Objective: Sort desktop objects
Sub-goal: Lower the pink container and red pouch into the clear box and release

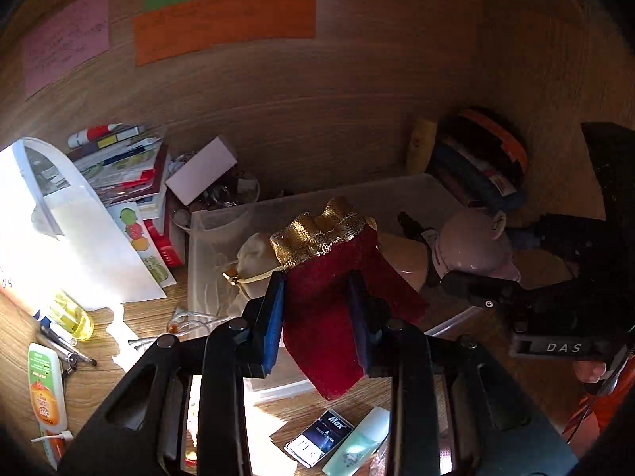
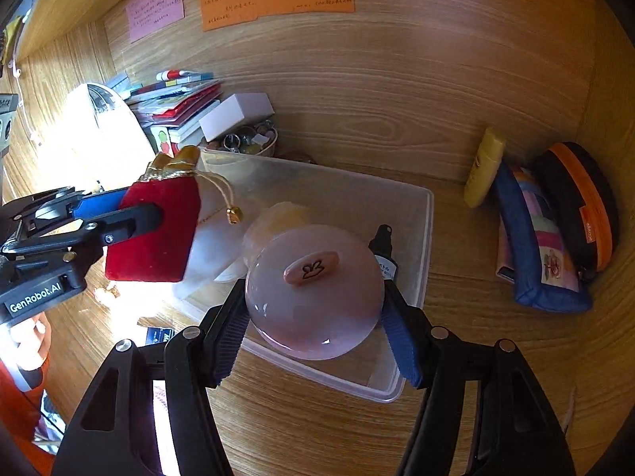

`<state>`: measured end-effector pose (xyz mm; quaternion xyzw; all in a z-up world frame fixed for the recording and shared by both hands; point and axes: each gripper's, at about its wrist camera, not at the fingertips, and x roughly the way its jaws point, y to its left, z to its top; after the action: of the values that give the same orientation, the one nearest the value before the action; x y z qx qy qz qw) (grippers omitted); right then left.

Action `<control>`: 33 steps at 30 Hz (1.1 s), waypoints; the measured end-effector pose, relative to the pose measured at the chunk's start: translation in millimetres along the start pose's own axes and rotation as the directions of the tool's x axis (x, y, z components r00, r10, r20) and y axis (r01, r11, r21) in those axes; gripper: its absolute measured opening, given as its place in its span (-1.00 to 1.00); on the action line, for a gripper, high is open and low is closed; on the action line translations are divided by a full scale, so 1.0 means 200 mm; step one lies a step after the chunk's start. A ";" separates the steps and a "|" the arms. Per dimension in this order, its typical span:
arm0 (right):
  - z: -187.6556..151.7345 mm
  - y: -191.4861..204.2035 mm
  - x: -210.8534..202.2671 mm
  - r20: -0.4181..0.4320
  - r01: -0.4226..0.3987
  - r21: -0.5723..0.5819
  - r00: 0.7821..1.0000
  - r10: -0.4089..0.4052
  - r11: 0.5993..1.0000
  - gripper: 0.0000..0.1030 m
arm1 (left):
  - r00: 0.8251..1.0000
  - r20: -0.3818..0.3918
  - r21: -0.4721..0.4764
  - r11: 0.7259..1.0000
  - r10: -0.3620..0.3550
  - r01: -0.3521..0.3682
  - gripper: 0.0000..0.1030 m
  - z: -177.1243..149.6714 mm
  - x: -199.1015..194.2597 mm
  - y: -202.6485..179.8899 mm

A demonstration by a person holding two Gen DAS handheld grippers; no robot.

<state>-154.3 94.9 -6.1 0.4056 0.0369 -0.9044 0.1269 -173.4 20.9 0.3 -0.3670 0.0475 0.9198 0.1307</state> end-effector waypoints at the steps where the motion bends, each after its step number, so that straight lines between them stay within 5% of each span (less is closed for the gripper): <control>1: 0.00 -0.01 0.01 -0.007 0.000 -0.006 1.000 0.000 1.000 0.17 | 1.000 -0.011 0.004 1.000 0.000 0.000 -0.40 0.00 0.03 -0.01; 13: -0.02 -0.01 0.12 -0.056 0.034 -0.075 0.998 -0.038 0.997 0.17 | 0.998 -0.064 0.029 1.000 0.001 0.001 -0.38 -0.03 0.19 -0.02; 23: 0.02 -0.02 0.18 -0.084 0.000 -0.072 0.996 -0.006 0.997 0.31 | 0.998 -0.063 0.057 0.998 0.026 -0.022 0.09 -0.03 0.25 -0.04; 33: 0.06 -0.01 0.24 -0.067 0.054 -0.138 0.996 -0.064 0.989 0.31 | 0.995 -0.066 0.038 0.997 0.076 -0.074 0.16 0.00 0.32 -0.02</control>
<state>-193.1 84.5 -33.8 0.4267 0.1148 -0.8882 0.1259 -217.1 38.5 -43.4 -0.3934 0.0821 0.9101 0.1011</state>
